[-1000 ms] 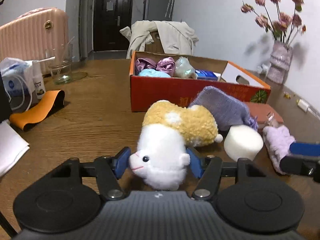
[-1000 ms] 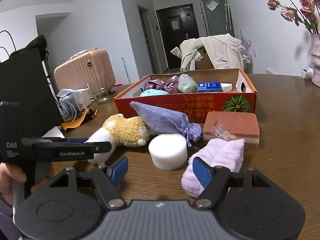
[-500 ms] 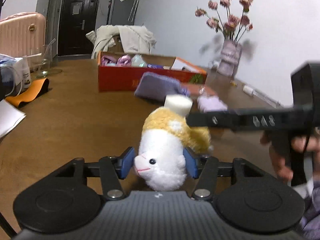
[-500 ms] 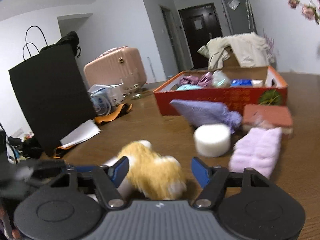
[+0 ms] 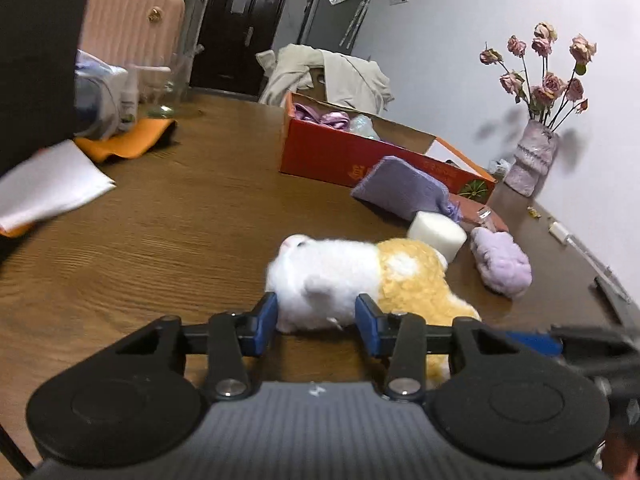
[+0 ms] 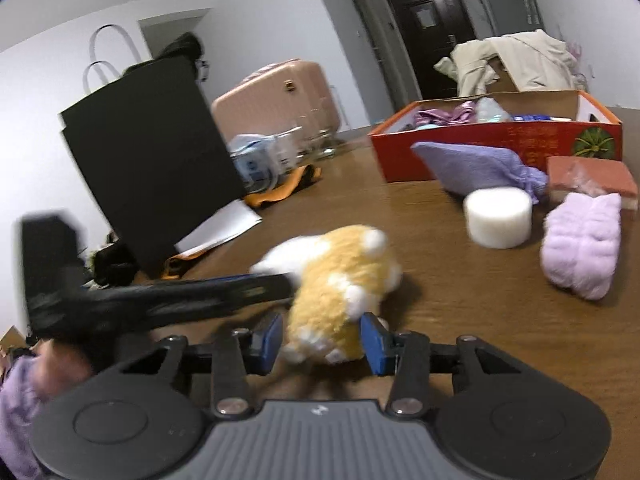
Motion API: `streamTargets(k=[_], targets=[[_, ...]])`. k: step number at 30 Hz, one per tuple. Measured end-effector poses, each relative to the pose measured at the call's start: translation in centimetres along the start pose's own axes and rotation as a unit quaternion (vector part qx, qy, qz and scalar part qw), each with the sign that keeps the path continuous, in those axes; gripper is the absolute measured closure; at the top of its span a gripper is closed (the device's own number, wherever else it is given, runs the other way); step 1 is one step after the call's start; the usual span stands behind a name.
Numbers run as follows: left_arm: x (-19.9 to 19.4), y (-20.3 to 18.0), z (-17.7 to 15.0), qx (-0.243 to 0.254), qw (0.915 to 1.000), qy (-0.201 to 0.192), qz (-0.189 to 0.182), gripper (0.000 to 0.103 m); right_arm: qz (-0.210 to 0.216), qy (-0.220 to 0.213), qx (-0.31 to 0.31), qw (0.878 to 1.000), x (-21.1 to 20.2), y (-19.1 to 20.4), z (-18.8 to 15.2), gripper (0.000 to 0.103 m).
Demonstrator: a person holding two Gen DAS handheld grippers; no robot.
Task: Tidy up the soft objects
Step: 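Carry the plush sheep into the box and open both tools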
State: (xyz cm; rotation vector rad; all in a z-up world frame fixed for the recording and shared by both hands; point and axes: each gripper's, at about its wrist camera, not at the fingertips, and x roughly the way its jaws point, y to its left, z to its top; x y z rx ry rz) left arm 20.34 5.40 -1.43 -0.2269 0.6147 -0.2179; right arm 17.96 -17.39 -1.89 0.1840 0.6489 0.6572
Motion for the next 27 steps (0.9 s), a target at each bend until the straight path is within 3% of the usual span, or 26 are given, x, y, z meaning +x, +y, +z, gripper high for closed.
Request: streamTargets(k=[2,4,7,12,15,18,20,23,25,27], targets=[[0.5,-0.6,0.3,0.0,0.9995,0.002,-0.03,0.059,-0.028,-0.01,-0.005,1.0,-0.9,0.1,0.1,0.059],[0.7,-1.3,0.5,0.016,0.9978,-0.006,-0.064,0.054,-0.03,-0.024,0.008,0.999,-2.0,-0.8,0.4,0.059],[1.2,-2.1,0.9,0.03,0.9987,-0.008,-0.041,0.048,-0.051,-0.044,0.028,0.997,-3.0,-2.6,1.2,0.059],[-0.7,-2.0,1.2,0.016,0.9976,-0.011,-0.067,0.047,-0.098,-0.034,0.042,0.994,-2.0,-4.9,1.4,0.059],[-2.6,-2.4,0.5,0.033,0.9963,-0.013,-0.078,0.044,-0.055,-0.019,0.046,0.997,-1.2,-4.2,0.9,0.063],[-3.8,-1.8,0.1,0.028,0.9983,-0.026,-0.043,0.04,0.029,0.0,0.037,0.999,-0.3,-2.8,0.4,0.062],[-4.3,-0.9,0.3,0.006,0.9991,-0.03,-0.031,0.037,0.056,0.0,0.038,0.998,-0.3,-2.5,0.7,0.063],[-4.1,-0.7,0.4,-0.008,0.9988,-0.025,-0.042,0.034,0.012,-0.035,0.048,0.998,-1.5,-3.7,2.2,0.062],[-3.4,-1.9,0.0,0.014,0.9982,-0.016,-0.055,0.034,-0.035,-0.051,0.042,0.997,-1.4,-4.6,3.8,0.061],[-2.4,-3.2,-0.4,0.034,0.9972,-0.005,-0.066,0.036,-0.038,-0.042,0.033,0.998,0.0,-5.2,5.3,0.057]])
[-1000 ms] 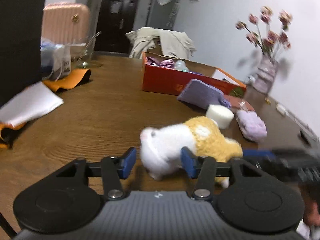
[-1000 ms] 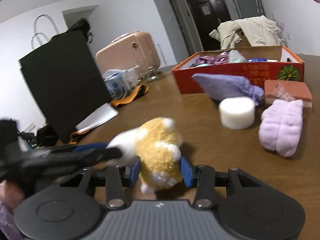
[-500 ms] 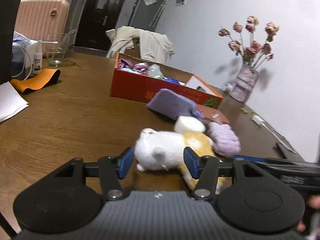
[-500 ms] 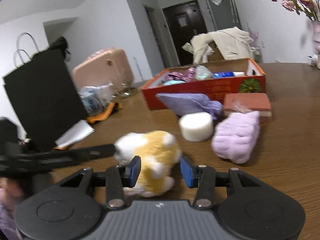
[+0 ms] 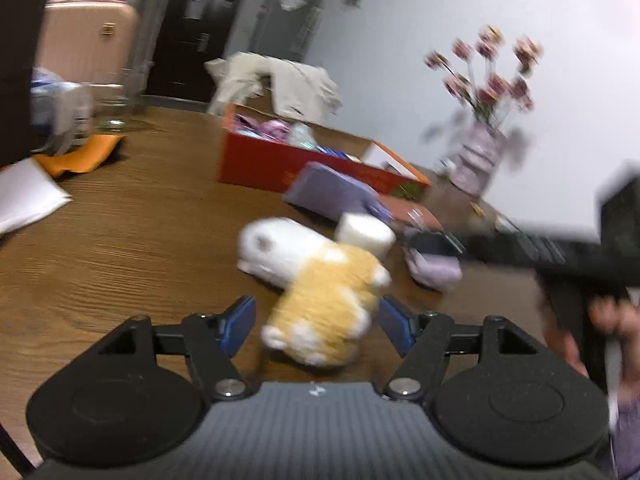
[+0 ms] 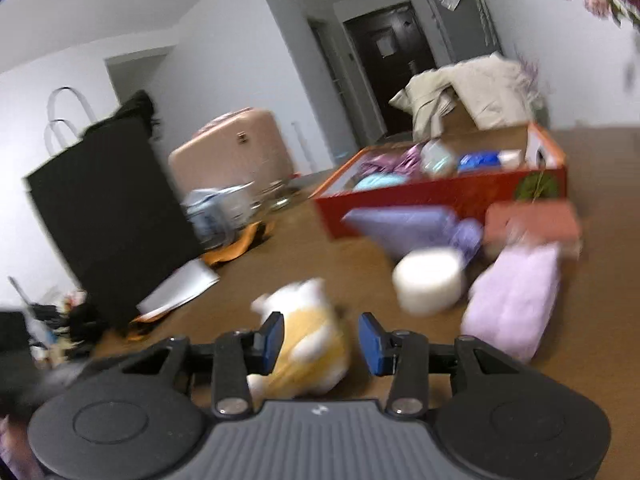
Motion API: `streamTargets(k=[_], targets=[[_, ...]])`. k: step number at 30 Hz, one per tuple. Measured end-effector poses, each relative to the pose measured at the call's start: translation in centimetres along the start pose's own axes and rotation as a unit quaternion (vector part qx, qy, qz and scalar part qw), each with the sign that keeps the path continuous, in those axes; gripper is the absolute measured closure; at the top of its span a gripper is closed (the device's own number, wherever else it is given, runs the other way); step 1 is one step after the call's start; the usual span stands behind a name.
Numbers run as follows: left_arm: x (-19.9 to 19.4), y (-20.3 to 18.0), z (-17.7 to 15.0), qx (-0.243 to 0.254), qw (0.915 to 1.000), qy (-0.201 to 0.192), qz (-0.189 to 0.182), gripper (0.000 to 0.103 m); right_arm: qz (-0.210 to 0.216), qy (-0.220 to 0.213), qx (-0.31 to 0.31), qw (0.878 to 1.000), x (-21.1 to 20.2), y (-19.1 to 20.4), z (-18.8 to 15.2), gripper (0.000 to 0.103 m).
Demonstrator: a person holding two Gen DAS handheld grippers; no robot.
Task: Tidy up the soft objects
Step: 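Carry the plush sheep into the box and open both tools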
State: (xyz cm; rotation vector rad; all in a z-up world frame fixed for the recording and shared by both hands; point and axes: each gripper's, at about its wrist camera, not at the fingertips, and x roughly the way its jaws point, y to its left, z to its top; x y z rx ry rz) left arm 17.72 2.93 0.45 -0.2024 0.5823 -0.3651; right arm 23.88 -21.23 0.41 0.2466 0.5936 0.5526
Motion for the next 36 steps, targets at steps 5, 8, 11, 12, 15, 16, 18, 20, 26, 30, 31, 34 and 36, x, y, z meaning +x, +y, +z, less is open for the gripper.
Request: streamTargets(k=[5,8,11,12,15,16,18,20,26,30,31,34,36], targets=[[1.7,-0.7,-0.6,0.015,0.9998,0.011,0.012,0.055,0.025,0.063,0.009,0.998,5.6,0.1,0.6,0.053],[1.0,0.5,-0.7,-0.004,0.9999,0.012,0.006,0.054,0.022,0.052,0.025,0.998,4.8,0.3,-0.7,0.058],[0.6,1.1,-0.8,-0.033,0.9991,0.025,-0.003,0.051,0.005,0.027,0.082,0.996,2.2,-0.2,-2.7,0.06],[0.6,1.3,-0.9,-0.043,0.9986,0.029,-0.007,0.051,0.0,0.021,0.094,0.995,1.4,-0.3,-3.2,0.061],[0.5,1.4,-0.8,-0.073,0.9962,0.034,-0.033,0.042,-0.026,0.004,0.126,0.992,-0.7,-0.9,-4.4,0.062],[0.8,1.4,-0.6,-0.083,0.9946,0.041,-0.048,0.036,-0.033,0.0,0.13,0.991,-1.3,-1.1,-4.5,0.062],[1.8,1.3,-0.4,-0.103,0.9881,0.074,-0.087,0.023,-0.044,-0.009,0.133,0.99,-1.8,-1.2,-5.0,0.061],[2.7,0.9,-0.3,-0.116,0.9832,0.086,-0.112,0.025,-0.042,-0.01,0.13,0.991,-1.8,-1.4,-5.1,0.061],[4.3,0.7,0.2,-0.121,0.9853,0.092,-0.077,0.053,-0.036,-0.008,0.127,0.991,-1.9,-2.2,-4.5,0.061],[4.4,0.0,0.8,-0.106,0.9879,0.086,-0.073,0.053,-0.023,-0.023,0.125,0.992,-2.2,-2.5,-4.3,0.062],[4.4,-0.4,1.0,-0.096,0.9895,0.085,-0.067,0.053,-0.021,-0.027,0.118,0.992,-2.3,-2.4,-4.2,0.062],[4.3,-1.2,2.2,-0.08,0.9924,0.07,-0.062,0.053,-0.02,-0.049,0.092,0.994,-2.9,-2.1,-3.1,0.062],[4.4,-1.5,3.4,-0.077,0.9923,0.056,-0.079,0.053,-0.026,-0.077,0.075,0.994,-3.5,-1.9,-2.0,0.062]])
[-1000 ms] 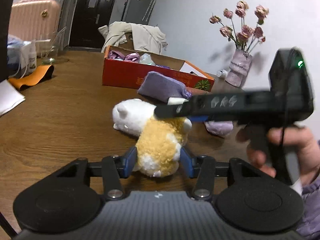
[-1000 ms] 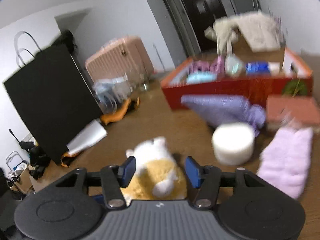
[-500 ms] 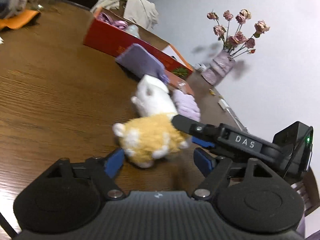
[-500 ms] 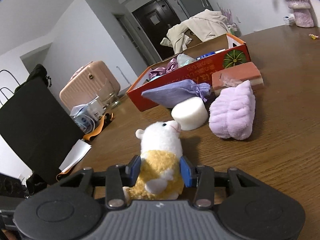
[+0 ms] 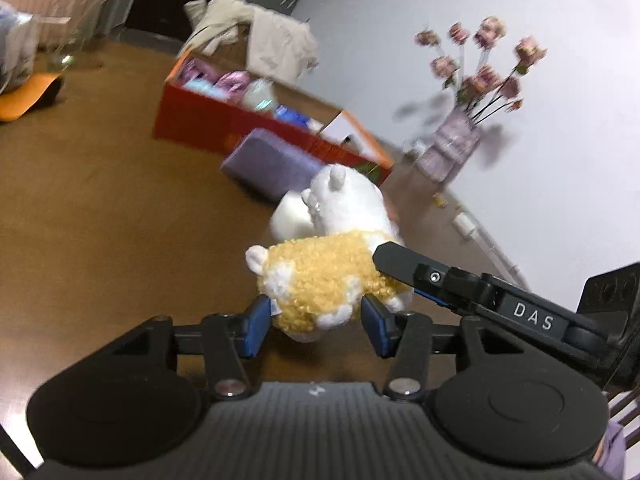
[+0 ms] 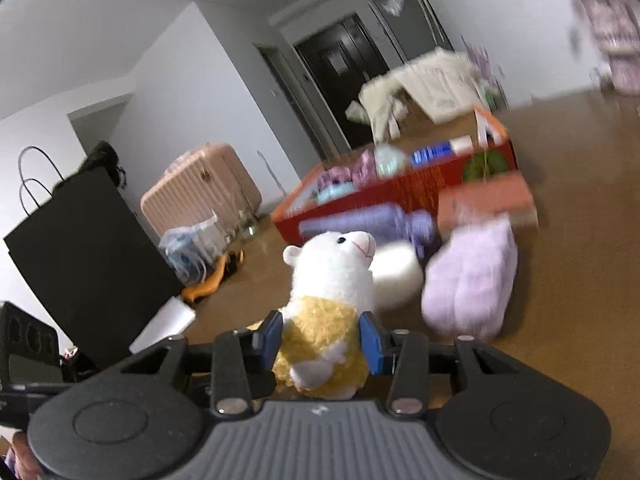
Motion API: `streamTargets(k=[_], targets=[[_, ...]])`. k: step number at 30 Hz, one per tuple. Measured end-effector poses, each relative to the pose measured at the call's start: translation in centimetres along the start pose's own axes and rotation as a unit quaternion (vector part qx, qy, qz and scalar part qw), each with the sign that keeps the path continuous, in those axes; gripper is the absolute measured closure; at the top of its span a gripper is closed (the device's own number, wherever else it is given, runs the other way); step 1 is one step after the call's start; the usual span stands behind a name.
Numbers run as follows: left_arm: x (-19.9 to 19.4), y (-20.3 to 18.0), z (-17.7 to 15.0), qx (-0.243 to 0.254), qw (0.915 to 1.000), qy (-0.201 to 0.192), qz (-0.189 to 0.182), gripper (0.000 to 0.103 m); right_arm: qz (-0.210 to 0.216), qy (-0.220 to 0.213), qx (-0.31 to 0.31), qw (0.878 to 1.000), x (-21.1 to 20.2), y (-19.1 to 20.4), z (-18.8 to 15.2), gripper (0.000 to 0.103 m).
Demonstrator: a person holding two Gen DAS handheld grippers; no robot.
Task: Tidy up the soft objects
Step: 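Carry the plush sheep into the box and open both tools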
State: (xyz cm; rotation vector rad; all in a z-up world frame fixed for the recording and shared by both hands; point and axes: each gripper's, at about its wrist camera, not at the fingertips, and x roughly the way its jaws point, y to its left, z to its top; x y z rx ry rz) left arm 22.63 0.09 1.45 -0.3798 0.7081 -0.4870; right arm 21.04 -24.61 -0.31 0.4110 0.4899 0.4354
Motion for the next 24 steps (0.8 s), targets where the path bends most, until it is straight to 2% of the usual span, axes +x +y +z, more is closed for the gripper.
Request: streamTargets(k=[4,7,12,14,18,20,24], targets=[[1.0,-1.7,3.4,0.039,0.9988,-0.028,-0.012,0.053,0.006,-0.045,-0.023,0.999,-0.1,-0.3,3.1,0.062],[2.3,-3.1,6.9,0.066,0.9963,-0.049,-0.024,0.053,0.02,-0.068,-0.025,0.997,0.7,-1.8,6.8,0.062],[7.5,-4.1,13.2,0.076,0.9946,-0.067,-0.023,0.053,0.031,-0.047,0.008,0.998,4.6,-5.8,13.8,0.062],[10.5,-3.8,15.5,0.06,0.9968,-0.052,-0.01,0.053,0.025,-0.02,0.018,0.999,7.0,-7.5,15.8,0.062],[17.0,-2.8,19.2,0.041,0.9991,-0.009,-0.002,0.053,-0.018,0.02,0.035,0.999,12.0,-10.9,18.3,0.062],[19.5,-2.2,20.1,0.028,0.9994,0.016,0.008,0.053,-0.034,0.036,0.053,0.997,13.9,-12.4,19.0,0.062],[23.9,-2.4,20.3,0.047,0.996,0.067,0.037,0.053,-0.078,0.07,0.053,0.993,16.8,-14.4,19.2,0.062]])
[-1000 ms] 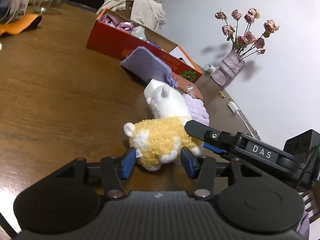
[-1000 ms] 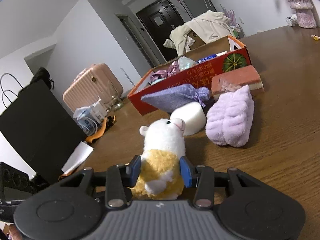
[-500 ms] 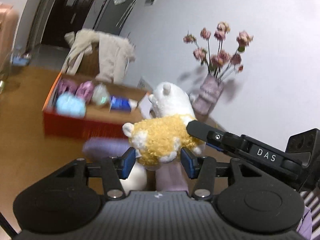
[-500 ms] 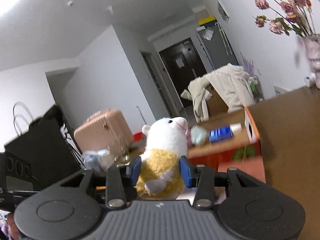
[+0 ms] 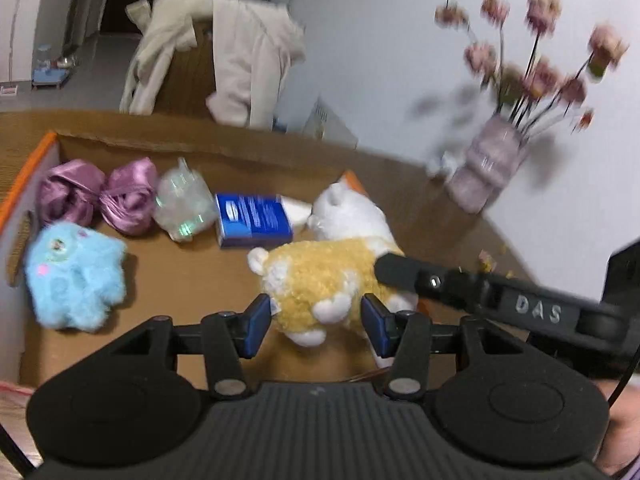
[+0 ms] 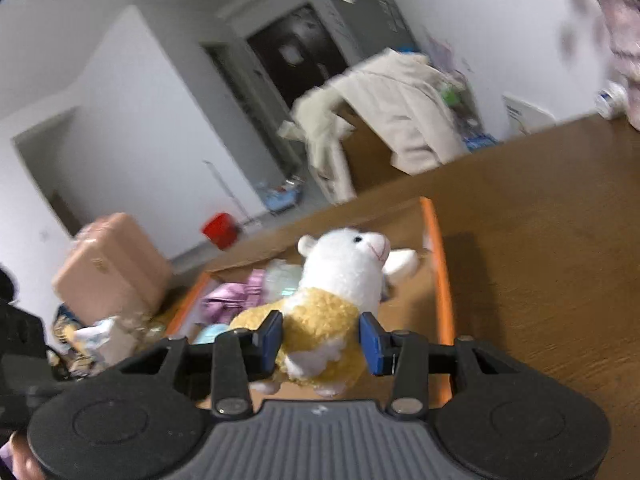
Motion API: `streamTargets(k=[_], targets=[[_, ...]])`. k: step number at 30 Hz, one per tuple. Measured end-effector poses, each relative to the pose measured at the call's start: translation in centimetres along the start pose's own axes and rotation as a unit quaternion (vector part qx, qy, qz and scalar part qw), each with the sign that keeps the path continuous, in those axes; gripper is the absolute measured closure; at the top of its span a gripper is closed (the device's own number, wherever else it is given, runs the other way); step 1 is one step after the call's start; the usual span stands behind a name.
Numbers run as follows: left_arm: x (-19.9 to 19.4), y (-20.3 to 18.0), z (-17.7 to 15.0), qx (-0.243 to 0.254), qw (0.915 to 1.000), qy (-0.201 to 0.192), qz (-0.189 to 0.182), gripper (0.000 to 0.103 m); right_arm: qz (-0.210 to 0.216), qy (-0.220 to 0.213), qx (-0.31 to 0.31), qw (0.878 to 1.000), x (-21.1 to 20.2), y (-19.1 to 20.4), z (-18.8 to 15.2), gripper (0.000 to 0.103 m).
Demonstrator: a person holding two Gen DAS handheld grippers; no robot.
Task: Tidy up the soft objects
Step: 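Carry the plush sheep into the box and open both tools, then close both tools together on the lavender fuzzy sock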
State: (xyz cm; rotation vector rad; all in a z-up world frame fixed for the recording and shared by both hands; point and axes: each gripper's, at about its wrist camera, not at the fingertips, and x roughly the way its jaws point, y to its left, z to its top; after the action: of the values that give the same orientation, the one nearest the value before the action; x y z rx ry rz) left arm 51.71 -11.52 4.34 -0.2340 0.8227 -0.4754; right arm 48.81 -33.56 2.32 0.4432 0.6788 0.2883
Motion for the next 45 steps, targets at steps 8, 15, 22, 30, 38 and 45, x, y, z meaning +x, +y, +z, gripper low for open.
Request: streamTargets(k=[8,15,22,30,38,45], targets=[[2.5,-0.9,-2.0,0.039,0.9986,0.035,0.011,0.049,-0.041,0.013,-0.02,0.999,0.7,-0.6,-0.9,0.06],[-2.3,-1.5,-2.7,0.066,0.9975,-0.02,0.017,0.034,-0.042,-0.04,-0.039,0.998,-3.6,0.7,-1.7,0.05],[-11.6,-2.3,-6.2,0.113,0.9881,-0.097,0.038,0.02,0.011,-0.097,-0.067,0.993,-10.9,3.0,-6.5,0.04],[-18.7,-1.3,-12.9,0.077,0.9831,-0.161,0.041,0.012,0.02,-0.1,-0.134,0.986,-15.7,6.6,-12.0,0.035],[-21.1,-0.3,-17.9,0.05,0.984,-0.161,0.059,0.008,0.002,-0.105,-0.199,0.974,-17.9,9.8,-16.9,0.031],[-21.8,-1.2,-22.7,0.072,0.9809,-0.147,0.106,0.008,-0.025,-0.079,-0.193,0.978,-19.2,9.3,-21.0,0.031]])
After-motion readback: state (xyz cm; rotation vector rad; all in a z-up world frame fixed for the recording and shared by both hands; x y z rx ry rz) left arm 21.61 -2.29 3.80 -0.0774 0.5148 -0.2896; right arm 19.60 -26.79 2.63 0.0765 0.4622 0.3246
